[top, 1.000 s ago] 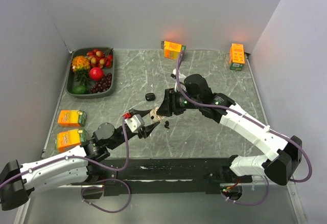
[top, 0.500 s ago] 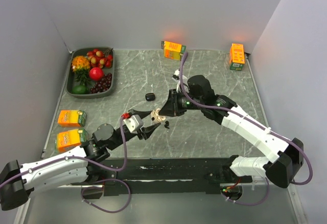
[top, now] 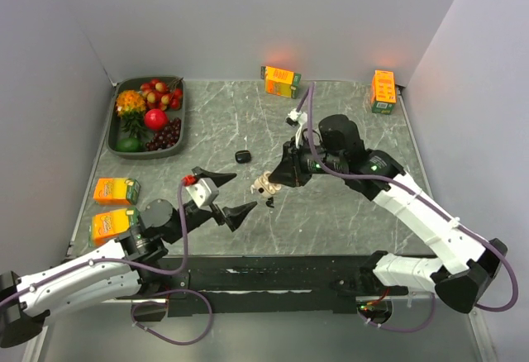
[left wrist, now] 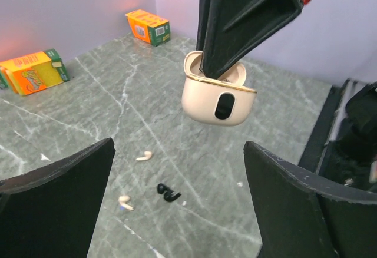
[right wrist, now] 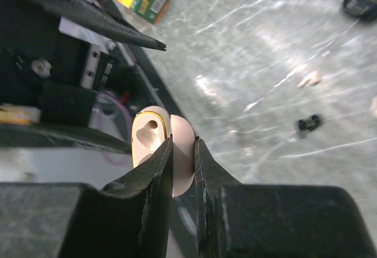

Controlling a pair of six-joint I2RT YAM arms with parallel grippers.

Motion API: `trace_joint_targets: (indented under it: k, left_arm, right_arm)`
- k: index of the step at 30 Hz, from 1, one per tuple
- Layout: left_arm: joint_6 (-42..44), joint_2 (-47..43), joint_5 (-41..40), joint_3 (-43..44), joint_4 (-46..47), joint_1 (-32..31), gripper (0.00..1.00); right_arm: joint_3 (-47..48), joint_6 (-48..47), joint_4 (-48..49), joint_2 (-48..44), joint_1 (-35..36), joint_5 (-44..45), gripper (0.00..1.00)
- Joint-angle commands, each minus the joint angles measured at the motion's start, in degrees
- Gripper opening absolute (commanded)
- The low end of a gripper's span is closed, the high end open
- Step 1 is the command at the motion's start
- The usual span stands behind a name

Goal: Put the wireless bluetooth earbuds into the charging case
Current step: Adjust the charging case.

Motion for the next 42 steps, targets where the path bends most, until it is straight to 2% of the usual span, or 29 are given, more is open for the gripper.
trace_joint_targets:
  k: [1,2,4,7,10,14,18,21,26,33,34,42]
  left_arm:
    - [-7.2,-2.4,1.2,5.5,-4.6,0.0,0.96]
    - [-8.8,-2.6,2.3,6.8,-6.4,0.0,0.96]
    - [-10.2,-2.0,6.4,8.5,-9.2,0.0,0.96]
    - [-10.8,0.3,10.7,11.4,-13.4,0.4,0.96]
    - [-11.2,1.4,19.7,11.2,-11.3,1.7,0.96]
    - [-12.2,4.3,29.7,10.9,-9.5,7.0,0.96]
    - [-13.1,5.3,30.8,9.4,-5.3,9.3,0.96]
    - [-11.3,8.6,31.1,10.8,-6.1,9.5,0.96]
    - [-13.1,12.0,35.6,11.3,-2.2,10.9,0.96]
    - [-14.5,10.9,39.5,10.7,1.3,12.2,0.96]
    - [-14.5,11.0,40.3,10.6,2.4,12.2,0.99]
    - [-14.3,13.1,47.7,8.7,4.6,12.2,0.88]
  right_arm:
    - [3.5,-15.0,-3.6,-4.8,2.6,3.9,0.00]
    - [1.9,-20.6,-2.9,-6.0,3.6,5.0,0.00]
    - [1.0,-23.6,-1.8,-9.0,4.9,6.7,0.00]
    - [2.0,-27.2,-4.0,-9.6,4.9,4.9,0.00]
    - [3.5,-30.6,-7.0,-8.3,5.1,2.0,0.00]
    - [1.7,-32.7,-6.7,-8.8,5.0,-3.6,0.00]
    - [0.7,-32.8,-6.5,-8.7,5.1,-6.7,0.00]
    - [0.6,-32.3,-5.9,-8.2,5.1,-7.9,0.00]
    - [1.6,-31.5,-6.0,-6.2,5.4,-7.2,0.00]
    - [3.1,-30.4,-6.1,-3.3,5.5,-11.0,0.00]
    - [3.2,-29.9,-5.6,-3.2,5.5,-11.7,0.00]
    - [4.9,-29.2,-5.8,-0.1,5.4,-15.7,0.00]
